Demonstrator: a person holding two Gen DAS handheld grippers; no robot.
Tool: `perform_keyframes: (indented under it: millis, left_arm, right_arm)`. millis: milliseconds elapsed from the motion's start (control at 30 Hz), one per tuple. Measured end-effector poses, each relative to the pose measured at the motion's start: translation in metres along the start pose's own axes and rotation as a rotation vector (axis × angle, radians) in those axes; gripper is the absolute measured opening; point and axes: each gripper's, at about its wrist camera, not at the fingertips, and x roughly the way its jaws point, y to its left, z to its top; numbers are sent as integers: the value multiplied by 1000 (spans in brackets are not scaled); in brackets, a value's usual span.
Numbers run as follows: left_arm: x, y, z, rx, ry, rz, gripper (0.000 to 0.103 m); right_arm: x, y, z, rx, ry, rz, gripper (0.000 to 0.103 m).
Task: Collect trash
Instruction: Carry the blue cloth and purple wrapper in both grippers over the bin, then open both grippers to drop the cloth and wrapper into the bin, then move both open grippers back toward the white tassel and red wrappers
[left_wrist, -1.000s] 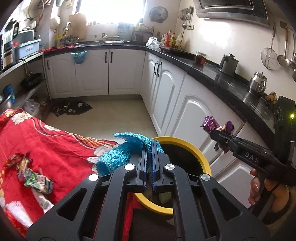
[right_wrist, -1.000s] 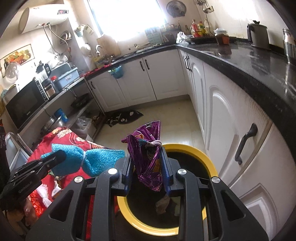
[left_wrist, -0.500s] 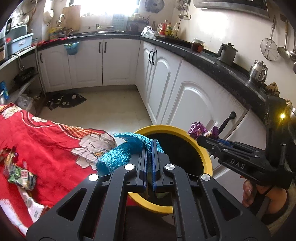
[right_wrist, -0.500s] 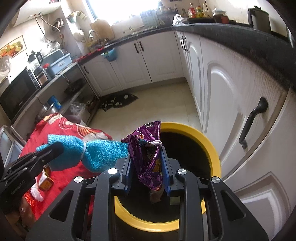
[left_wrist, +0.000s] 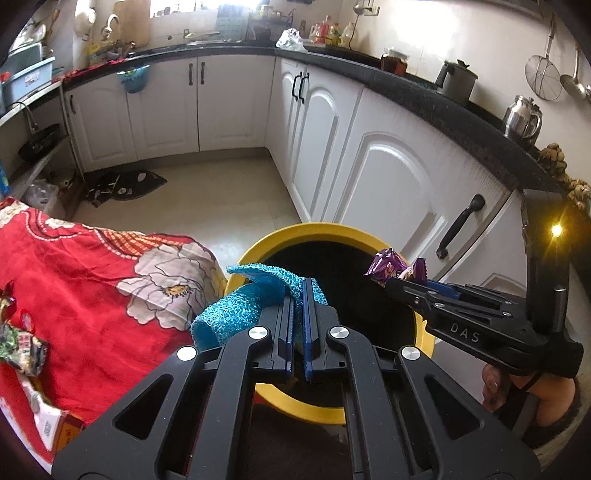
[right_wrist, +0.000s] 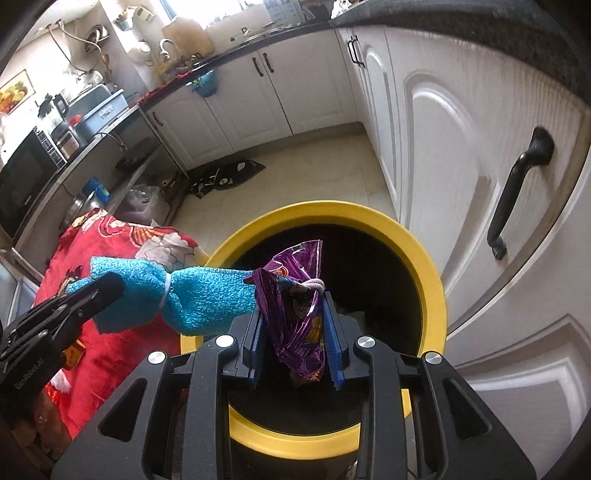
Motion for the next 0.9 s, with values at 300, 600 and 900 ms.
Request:
perform_keyframes:
  millis: [300,600,900]
  left_arm:
    - [13,4,-5,-17,34,16,45]
    - [-6,15,-4,-61,-4,22,76]
    - [-48,31,2,-103,-80,70,92]
  right_arm:
    - [3,-7,1,31,10,-12,45]
    - [-11,-2,7,20,-43,-27,57]
    - [-37,24,13,-51,-135,-43,66]
